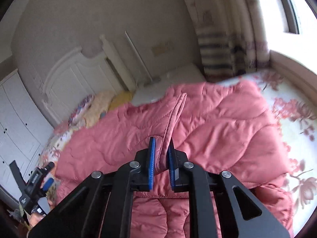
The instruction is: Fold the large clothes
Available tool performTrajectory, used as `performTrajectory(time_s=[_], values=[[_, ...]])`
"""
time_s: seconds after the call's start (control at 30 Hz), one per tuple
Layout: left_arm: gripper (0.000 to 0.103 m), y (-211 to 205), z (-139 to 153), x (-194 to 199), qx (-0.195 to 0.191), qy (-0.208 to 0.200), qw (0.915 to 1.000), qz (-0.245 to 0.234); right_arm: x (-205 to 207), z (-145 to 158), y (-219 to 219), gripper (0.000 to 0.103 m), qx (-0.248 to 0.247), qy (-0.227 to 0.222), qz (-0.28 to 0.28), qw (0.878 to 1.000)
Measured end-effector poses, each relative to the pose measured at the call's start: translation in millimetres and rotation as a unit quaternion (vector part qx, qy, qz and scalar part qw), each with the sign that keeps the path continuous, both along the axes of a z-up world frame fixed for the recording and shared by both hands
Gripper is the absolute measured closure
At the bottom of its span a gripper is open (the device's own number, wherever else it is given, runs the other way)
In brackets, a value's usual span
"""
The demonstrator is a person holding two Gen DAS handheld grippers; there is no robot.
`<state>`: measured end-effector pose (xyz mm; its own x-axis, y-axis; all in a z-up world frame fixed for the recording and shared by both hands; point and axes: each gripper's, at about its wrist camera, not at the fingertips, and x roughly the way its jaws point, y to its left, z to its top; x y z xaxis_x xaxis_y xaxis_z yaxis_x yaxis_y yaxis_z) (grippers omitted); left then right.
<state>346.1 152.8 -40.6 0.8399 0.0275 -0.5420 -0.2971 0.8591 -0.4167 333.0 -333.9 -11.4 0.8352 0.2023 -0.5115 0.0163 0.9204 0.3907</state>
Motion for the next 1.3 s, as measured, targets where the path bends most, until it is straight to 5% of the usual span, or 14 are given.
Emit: performTrajectory(time_s=[0.43,0.6,0.7,0.73,0.8,0.93,1.0,1.1,1.23,1.3], values=[[0.002,-7,-2,5,0.012,0.021,0.9996,-0.011,-1,-36,-26,0.091,-0.025,0.053,-0.055,0.997],[0.002,-19,-14,28,0.038,0.1,0.9936,-0.037,1,-36,-18,0.091,-0.07,0.077,-0.063,0.993],[0.002,-23,-16,32,0.051,0.113,0.9914,-0.041,0,-33,-13,0.09,-0.092,0.092,-0.064,0.989],[0.002,-24,-16,32,0.053,0.114,0.9913,-0.041,-3,-26,-12,0.085,-0.111,0.091,-0.083,0.986],[0.002,-24,-17,32,0.052,0.116,0.9911,-0.042,-11,-14,-5,0.046,-0.136,0.07,-0.121,0.981],[0.002,-24,-16,31,0.048,0.114,0.9915,-0.041,-13,14,47,0.042,-0.214,-0.012,-0.059,0.975],[0.002,-22,-14,28,0.041,0.107,0.9928,-0.037,-1,11,79,0.045,-0.256,-0.011,-0.003,0.967],[0.003,-12,-8,15,0.02,0.075,0.9969,-0.016,31,-19,90,0.046,-0.272,0.067,0.021,0.96],[0.003,9,23,-30,-0.016,-0.053,0.9975,0.045,49,-49,69,0.045,-0.225,0.115,0.0,0.968],[0.003,11,32,-35,-0.066,-0.098,0.993,-0.012,50,-48,63,0.045,-0.208,0.113,0.001,0.972]])
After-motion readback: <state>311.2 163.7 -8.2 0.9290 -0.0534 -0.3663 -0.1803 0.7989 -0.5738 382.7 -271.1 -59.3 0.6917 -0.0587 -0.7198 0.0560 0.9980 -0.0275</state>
